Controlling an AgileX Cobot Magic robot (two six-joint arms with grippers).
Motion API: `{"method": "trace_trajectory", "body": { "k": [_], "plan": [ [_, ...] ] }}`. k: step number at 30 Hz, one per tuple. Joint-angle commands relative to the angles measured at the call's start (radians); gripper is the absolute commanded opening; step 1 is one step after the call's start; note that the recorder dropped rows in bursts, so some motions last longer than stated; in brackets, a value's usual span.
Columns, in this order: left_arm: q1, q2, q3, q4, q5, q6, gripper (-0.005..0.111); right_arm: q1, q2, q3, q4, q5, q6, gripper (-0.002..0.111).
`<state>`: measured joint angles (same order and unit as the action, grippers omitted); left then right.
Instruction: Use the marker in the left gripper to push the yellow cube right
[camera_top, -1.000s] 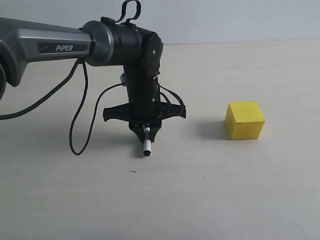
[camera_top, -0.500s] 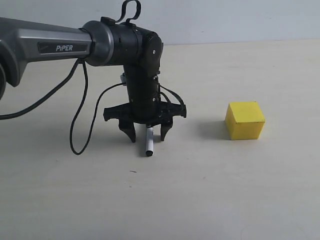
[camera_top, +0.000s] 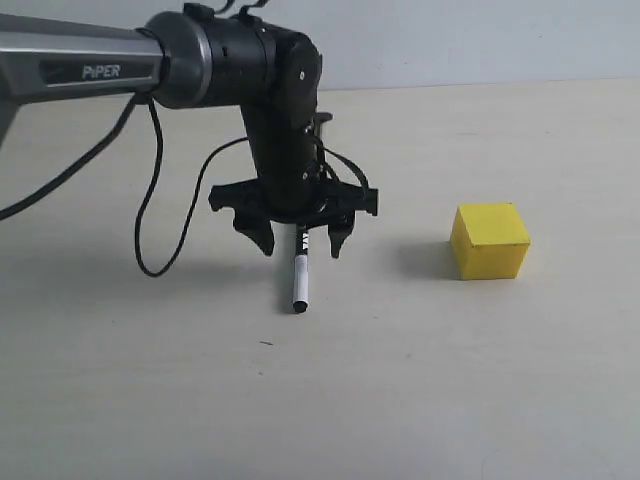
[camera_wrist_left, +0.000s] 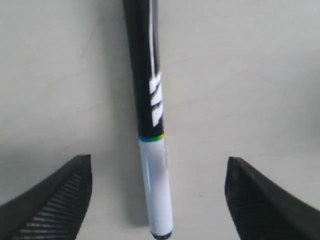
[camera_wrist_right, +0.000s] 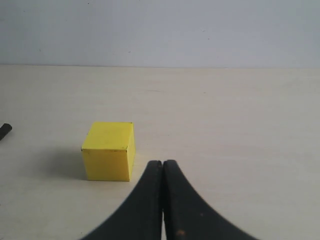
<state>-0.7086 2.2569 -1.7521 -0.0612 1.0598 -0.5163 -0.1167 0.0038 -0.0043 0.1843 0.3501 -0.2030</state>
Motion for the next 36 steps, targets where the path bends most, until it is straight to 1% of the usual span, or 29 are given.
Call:
{"method": "trace_trajectory", "body": {
  "k": [1, 4, 7, 9, 11, 14, 22, 26, 29, 31, 32, 36],
  "plan": [
    [0.002, -0.081, -0.007, 0.038, -0.031, 0.045, 0.071, -0.006, -0.004, 0.004, 0.001, -0.004, -0.001, 0.0],
    [-0.001, -0.131, -0.007, 0.077, -0.028, 0.075, 0.062, -0.006, -0.004, 0.004, 0.001, -0.004, -0.001, 0.0],
    [-0.001, -0.18, -0.001, 0.079, -0.003, 0.125, 0.042, -0.006, -0.004, 0.004, 0.0, -0.004, -0.001, 0.0],
    [-0.001, -0.216, 0.019, 0.092, 0.006, 0.158, 0.023, -0.006, -0.004, 0.004, 0.0, -0.004, -0.001, 0.0],
    [-0.001, -0.251, 0.05, 0.123, 0.01, 0.18, 0.0, -0.006, -0.004, 0.004, 0.0, -0.004, -0.001, 0.0],
    [-0.001, -0.32, 0.135, 0.166, -0.052, 0.181, 0.0, -0.006, -0.004, 0.004, 0.0, -0.004, -0.001, 0.0],
    [-0.001, -0.586, 0.528, 0.175, -0.499, 0.191, 0.0, -0.006, -0.004, 0.004, 0.0, -0.004, -0.001, 0.0],
    [-0.001, -0.723, 0.748, 0.182, -0.673, 0.201, 0.0, -0.006, -0.004, 0.004, 0.0, -0.004, -0.001, 0.0],
    [-0.001, -0.837, 0.909, 0.238, -0.8, 0.202, 0.0, -0.006, -0.004, 0.004, 0.0, -0.004, -0.001, 0.0],
    [0.001, -0.928, 0.996, 0.275, -0.829, 0.202, 0.0, -0.006, -0.004, 0.004, 0.0, -0.004, -0.001, 0.0],
    [0.001, -0.973, 1.026, 0.296, -0.809, 0.202, 0.0, -0.006, -0.004, 0.004, 0.0, -0.004, -0.001, 0.0],
    [0.001, -1.109, 1.098, 0.301, -0.741, 0.202, 0.0, -0.006, -0.004, 0.004, 0.0, -0.004, -0.001, 0.0]
  ]
}}
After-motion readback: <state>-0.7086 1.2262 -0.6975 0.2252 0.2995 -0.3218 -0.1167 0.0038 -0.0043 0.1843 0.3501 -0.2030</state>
